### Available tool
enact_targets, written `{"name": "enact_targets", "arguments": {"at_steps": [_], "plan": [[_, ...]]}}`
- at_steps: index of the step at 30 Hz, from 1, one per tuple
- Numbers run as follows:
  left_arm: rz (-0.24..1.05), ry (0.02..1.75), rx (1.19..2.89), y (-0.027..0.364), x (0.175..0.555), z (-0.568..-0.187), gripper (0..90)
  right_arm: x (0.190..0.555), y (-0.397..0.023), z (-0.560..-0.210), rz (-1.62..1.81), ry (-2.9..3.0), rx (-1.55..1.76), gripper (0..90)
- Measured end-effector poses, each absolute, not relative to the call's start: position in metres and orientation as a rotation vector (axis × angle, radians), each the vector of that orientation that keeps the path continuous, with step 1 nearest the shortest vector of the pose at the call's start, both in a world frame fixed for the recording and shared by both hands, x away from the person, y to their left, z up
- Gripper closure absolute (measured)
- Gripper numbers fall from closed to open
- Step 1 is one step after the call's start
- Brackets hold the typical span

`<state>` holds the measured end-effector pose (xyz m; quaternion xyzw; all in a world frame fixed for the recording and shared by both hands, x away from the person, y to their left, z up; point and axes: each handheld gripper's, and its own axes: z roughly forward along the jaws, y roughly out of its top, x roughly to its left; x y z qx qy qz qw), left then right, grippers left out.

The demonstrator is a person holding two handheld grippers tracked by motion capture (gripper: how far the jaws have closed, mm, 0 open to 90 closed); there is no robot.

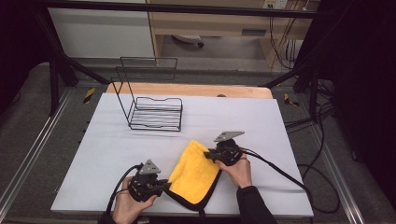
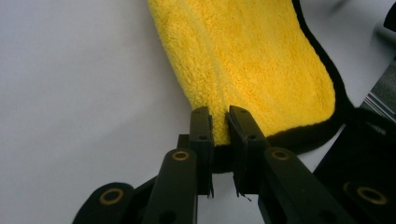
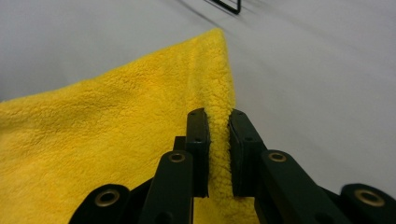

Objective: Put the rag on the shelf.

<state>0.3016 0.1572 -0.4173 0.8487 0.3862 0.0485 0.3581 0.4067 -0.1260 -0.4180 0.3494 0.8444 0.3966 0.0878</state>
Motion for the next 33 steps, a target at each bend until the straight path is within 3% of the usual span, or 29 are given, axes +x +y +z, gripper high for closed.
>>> {"name": "enact_targets", "arguments": {"at_steps": [7,8,14,18,19,24,25,33], "plan": [[0.102,1.010,2.208,0.161,0.306,-0.427,77.3,0.419,-0.109,-0.441,1.111,2.530,1.016,74.8],[0.114,1.003,2.203,0.161,0.307,-0.426,72.1,0.419,-0.112,-0.441,1.149,2.494,1.029,66.4],[0.188,0.987,2.164,0.166,0.336,-0.411,45.1,0.407,-0.143,-0.423,1.277,2.377,1.086,40.1],[0.225,1.014,2.150,0.161,0.366,-0.408,35.3,0.398,-0.160,-0.420,1.304,2.347,1.134,33.2],[0.230,1.012,2.143,0.158,0.373,-0.408,31.4,0.393,-0.170,-0.421,1.320,2.331,1.174,27.7],[0.218,1.033,2.115,0.141,0.407,-0.410,32.6,0.384,-0.181,-0.426,1.302,2.320,1.237,25.6],[0.228,1.025,2.114,0.138,0.414,-0.412,38.5,0.379,-0.182,-0.428,1.284,2.325,1.255,24.8],[0.182,1.036,2.163,0.120,0.440,-0.435,48.2,0.376,-0.178,-0.437,1.237,2.315,1.304,28.4]]}}
